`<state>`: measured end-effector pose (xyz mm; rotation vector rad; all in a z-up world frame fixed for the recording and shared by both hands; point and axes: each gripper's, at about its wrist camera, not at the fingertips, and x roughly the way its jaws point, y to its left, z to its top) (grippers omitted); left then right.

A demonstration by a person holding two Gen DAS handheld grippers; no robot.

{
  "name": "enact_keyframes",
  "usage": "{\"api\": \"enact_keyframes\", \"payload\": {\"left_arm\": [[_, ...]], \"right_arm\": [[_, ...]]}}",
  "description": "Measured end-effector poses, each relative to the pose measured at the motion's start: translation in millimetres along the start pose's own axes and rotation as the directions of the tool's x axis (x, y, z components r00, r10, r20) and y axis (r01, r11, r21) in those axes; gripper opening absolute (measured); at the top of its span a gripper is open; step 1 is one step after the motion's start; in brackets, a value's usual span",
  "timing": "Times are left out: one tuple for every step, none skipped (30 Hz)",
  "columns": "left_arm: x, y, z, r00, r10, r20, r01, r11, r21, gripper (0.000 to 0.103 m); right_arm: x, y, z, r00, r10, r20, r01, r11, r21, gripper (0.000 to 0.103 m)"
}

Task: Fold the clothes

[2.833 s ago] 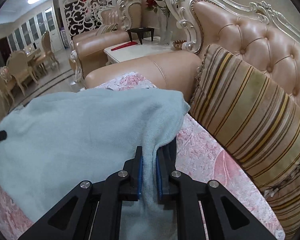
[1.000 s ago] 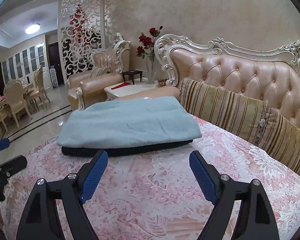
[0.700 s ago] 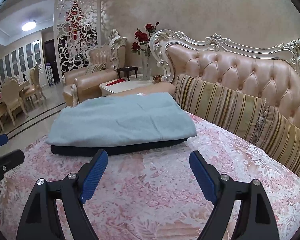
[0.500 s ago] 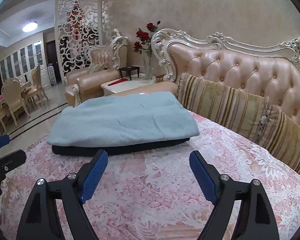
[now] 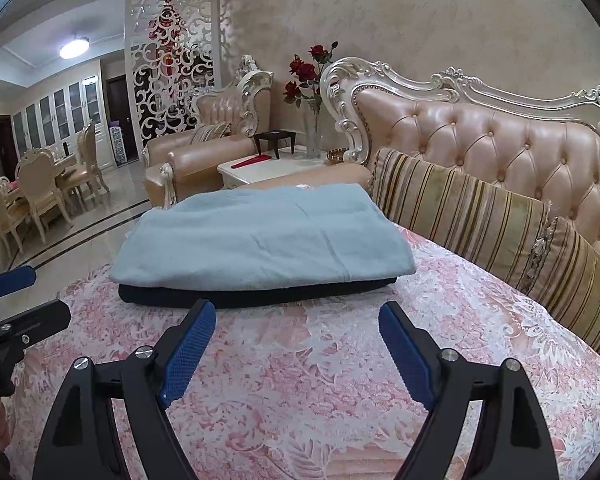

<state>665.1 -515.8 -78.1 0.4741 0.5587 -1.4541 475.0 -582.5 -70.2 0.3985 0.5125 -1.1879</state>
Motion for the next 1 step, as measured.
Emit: {"api": "enact_keyframes", "payload": {"left_arm": [[0.8, -0.2, -0.1, 1.0, 0.001, -0.004, -0.001, 1.0, -0.001, 0.1]], "right_arm": [[0.0, -0.2, 0.0, 1.0, 0.001, 0.001, -0.001, 1.0, -0.001, 0.085]]}}
